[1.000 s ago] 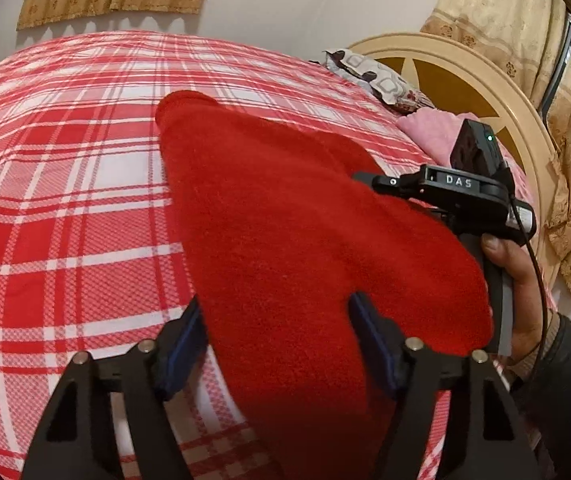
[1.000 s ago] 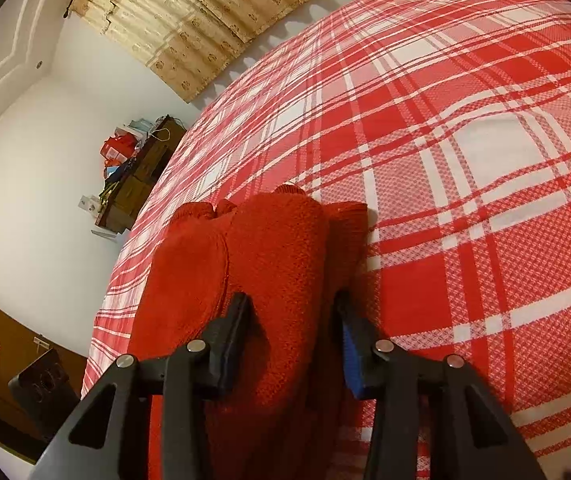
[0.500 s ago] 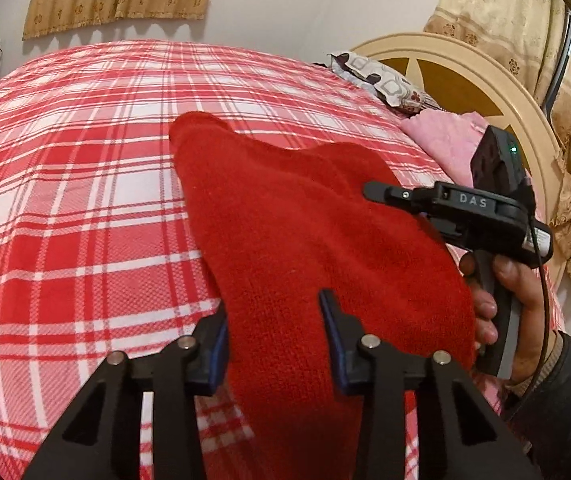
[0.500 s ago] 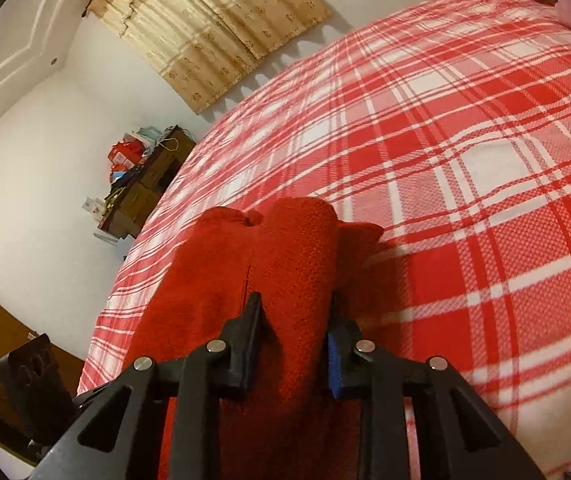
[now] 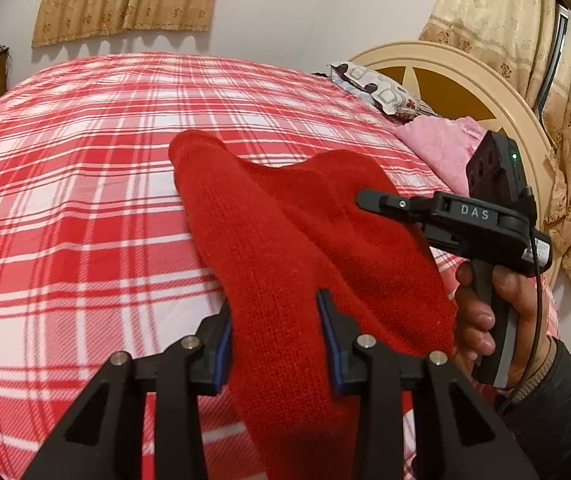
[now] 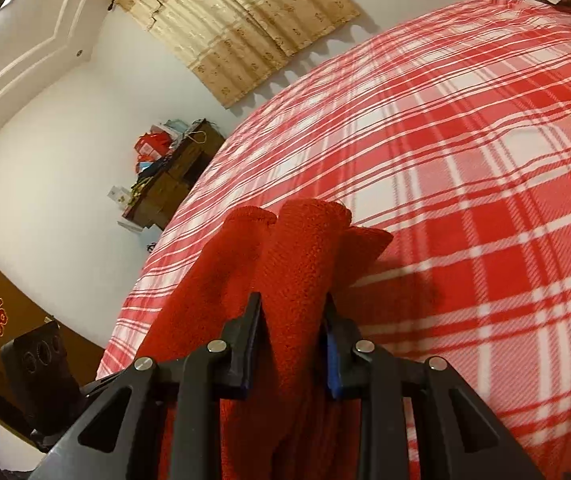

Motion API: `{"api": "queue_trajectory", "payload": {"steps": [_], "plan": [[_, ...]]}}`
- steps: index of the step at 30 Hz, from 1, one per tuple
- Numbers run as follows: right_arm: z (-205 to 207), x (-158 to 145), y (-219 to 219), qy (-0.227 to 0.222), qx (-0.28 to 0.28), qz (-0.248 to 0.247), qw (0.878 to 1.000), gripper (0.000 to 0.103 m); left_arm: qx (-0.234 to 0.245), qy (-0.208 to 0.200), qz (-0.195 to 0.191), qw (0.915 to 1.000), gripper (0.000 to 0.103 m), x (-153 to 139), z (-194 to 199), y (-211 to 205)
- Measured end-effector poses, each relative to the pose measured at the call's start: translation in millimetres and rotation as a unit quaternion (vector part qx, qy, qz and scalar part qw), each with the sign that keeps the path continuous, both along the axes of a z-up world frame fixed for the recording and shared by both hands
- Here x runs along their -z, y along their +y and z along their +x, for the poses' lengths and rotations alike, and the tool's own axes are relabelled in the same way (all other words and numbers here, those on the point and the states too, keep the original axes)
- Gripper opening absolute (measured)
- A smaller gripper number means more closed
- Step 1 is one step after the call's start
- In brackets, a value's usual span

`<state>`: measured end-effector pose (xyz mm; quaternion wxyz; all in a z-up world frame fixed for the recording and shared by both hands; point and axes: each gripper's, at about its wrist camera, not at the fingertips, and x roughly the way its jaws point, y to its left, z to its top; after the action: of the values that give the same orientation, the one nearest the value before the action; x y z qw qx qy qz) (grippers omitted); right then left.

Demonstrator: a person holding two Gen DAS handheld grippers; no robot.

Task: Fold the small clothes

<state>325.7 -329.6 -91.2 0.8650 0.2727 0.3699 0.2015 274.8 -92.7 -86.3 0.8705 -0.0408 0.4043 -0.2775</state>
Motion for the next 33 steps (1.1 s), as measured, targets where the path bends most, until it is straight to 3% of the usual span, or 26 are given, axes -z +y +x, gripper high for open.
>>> {"api": "queue_trajectory", "payload": {"steps": [33], "plan": [[-3.6,-3.7,140.5,-0.012,-0.108,0.025,0.994,0.028,-0.08,-0.007,-0.008,0.9967,0.039,-7.2,-61.7,115.4]]}}
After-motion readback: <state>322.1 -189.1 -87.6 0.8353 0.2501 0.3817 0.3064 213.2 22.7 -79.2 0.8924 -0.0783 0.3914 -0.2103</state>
